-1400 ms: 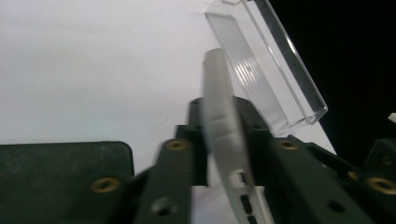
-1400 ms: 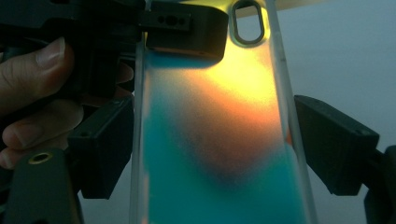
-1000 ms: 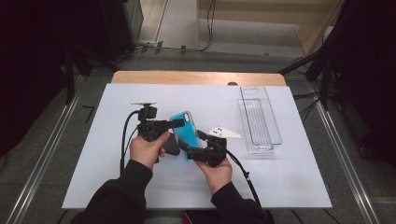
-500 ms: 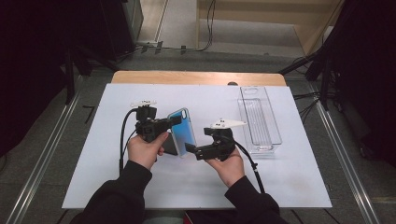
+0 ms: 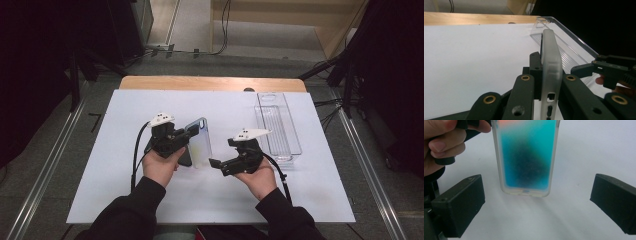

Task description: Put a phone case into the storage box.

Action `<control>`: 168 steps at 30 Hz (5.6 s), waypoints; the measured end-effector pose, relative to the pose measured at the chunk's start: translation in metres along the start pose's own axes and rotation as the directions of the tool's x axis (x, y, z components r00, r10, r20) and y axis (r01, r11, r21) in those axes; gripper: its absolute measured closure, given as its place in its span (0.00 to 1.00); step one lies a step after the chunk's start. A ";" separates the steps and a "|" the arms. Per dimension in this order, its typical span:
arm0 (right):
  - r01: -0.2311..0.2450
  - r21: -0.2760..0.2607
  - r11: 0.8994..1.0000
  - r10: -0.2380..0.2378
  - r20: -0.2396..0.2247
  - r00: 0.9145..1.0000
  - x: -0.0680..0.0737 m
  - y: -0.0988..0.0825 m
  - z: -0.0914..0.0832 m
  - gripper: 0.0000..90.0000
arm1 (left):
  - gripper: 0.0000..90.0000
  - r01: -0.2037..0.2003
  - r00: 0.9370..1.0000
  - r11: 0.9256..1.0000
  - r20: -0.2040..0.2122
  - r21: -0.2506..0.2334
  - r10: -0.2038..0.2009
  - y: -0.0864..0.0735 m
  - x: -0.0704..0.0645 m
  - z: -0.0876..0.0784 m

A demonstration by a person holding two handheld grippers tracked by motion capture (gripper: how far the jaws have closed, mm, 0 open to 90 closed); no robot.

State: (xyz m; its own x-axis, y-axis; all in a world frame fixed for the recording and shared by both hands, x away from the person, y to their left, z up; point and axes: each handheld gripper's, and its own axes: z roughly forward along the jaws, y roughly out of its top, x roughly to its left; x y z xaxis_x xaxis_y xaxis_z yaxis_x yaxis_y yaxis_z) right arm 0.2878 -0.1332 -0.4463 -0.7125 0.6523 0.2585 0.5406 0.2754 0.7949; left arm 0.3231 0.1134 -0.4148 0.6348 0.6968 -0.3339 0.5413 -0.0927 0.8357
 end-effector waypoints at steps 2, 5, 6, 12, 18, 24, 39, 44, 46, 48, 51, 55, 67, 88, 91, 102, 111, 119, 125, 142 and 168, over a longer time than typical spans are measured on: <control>0.013 0.000 1.000 -0.013 0.002 1.000 0.000 0.000 -0.001 0.00 | 0.95 -0.020 1.000 1.000 -0.002 -0.009 0.020 -0.002 -0.001 0.003; 0.004 -0.023 1.000 -0.004 0.008 1.000 0.000 0.001 -0.001 0.00 | 0.95 -0.014 1.000 1.000 0.011 -0.026 0.014 -0.005 -0.002 0.004; 0.008 -0.031 0.999 -0.007 0.012 1.000 0.001 0.001 -0.002 0.00 | 0.95 -0.012 1.000 0.999 0.011 -0.031 0.012 -0.006 -0.003 0.003; -0.006 -0.075 0.997 0.008 0.026 1.000 0.004 0.004 -0.003 0.00 | 0.95 -0.004 1.000 0.998 0.013 -0.057 0.004 -0.010 -0.003 -0.003; -0.044 -0.075 0.996 0.046 0.020 0.999 0.010 0.007 0.004 0.00 | 0.95 -0.012 1.000 0.997 0.014 -0.074 0.013 -0.012 -0.010 -0.008; -0.041 -0.084 0.996 0.046 0.069 0.997 0.016 0.008 0.011 0.00 | 0.95 0.001 1.000 0.999 0.031 -0.055 0.001 -0.015 -0.018 -0.006; -0.053 -0.112 0.992 0.060 0.053 0.997 0.029 0.009 0.018 0.00 | 0.95 0.015 0.998 1.000 0.055 -0.019 -0.014 -0.019 -0.035 -0.005; -0.034 -0.124 0.992 0.044 0.077 0.996 0.033 0.008 0.019 0.05 | 0.95 0.010 0.998 1.000 0.059 -0.023 -0.009 -0.020 -0.038 -0.005; -0.027 -0.127 0.992 0.038 0.081 0.996 0.033 0.009 0.019 0.10 | 0.95 0.010 0.998 1.000 0.062 -0.022 -0.009 -0.020 -0.039 -0.005; -0.005 -0.140 0.990 0.017 0.084 0.996 0.035 0.008 0.017 0.14 | 0.95 0.013 0.998 1.000 0.064 -0.024 -0.012 -0.020 -0.039 -0.005; 0.014 -0.149 0.989 0.001 0.100 0.995 0.037 0.008 0.016 0.16 | 0.95 0.023 0.997 0.999 0.074 -0.026 -0.021 -0.019 -0.038 -0.006; 0.026 -0.147 0.989 -0.010 0.109 0.994 0.037 0.009 0.015 0.17 | 0.91 0.010 0.997 1.000 0.072 -0.022 -0.008 -0.018 -0.039 -0.007; -0.005 -0.119 0.993 0.019 0.113 0.993 0.019 0.004 0.018 0.17 | 0.50 0.053 0.993 0.998 0.102 0.040 -0.057 -0.007 -0.028 -0.021; -0.007 -0.081 0.997 0.004 -0.034 0.999 -0.018 0.013 -0.009 0.17 | 0.39 -0.098 0.973 0.970 0.228 0.223 0.046 -0.015 0.000 -0.030; 0.005 -0.073 0.997 -0.009 -0.049 0.999 -0.022 0.015 -0.014 0.17 | 0.35 -0.120 0.968 0.960 0.245 0.252 0.056 -0.018 0.005 -0.031; 0.068 -0.019 0.998 -0.069 -0.110 0.991 -0.025 0.026 -0.034 0.17 | 0.35 -0.172 0.954 0.936 0.288 0.306 0.081 -0.037 0.016 -0.036; 0.090 0.001 0.996 -0.090 -0.110 0.990 -0.032 0.029 -0.050 0.17 | 0.34 -0.210 0.953 0.912 0.281 0.353 0.111 -0.053 0.018 -0.045; 0.079 -0.008 0.997 -0.079 -0.081 0.994 -0.038 0.031 -0.063 0.17 | 0.34 -0.211 0.962 0.913 0.242 0.350 0.129 -0.063 0.024 -0.054; 0.057 -0.029 0.998 -0.058 -0.031 0.998 -0.046 0.033 -0.075 0.17 | 0.31 -0.166 0.978 0.922 0.182 0.350 0.107 -0.067 0.034 -0.059; -0.026 -0.151 0.988 0.056 0.196 0.979 -0.080 0.032 -0.106 0.17 | 0.31 -0.092 0.991 0.942 0.119 0.321 0.056 -0.071 0.045 -0.072; -0.089 -0.225 0.970 0.174 0.392 0.903 -0.126 0.044 -0.081 0.17 | 0.31 -0.050 0.998 0.951 0.060 0.305 0.033 -0.078 0.051 -0.086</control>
State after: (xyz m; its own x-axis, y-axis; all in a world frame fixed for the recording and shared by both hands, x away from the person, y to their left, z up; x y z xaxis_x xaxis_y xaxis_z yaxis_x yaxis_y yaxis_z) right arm 0.3652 -0.2607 -0.3991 -0.3740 0.9142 0.1563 0.4871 0.0502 0.8719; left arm 0.2655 0.2179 -0.4598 0.6842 0.6494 -0.3320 0.6516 -0.3399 0.6781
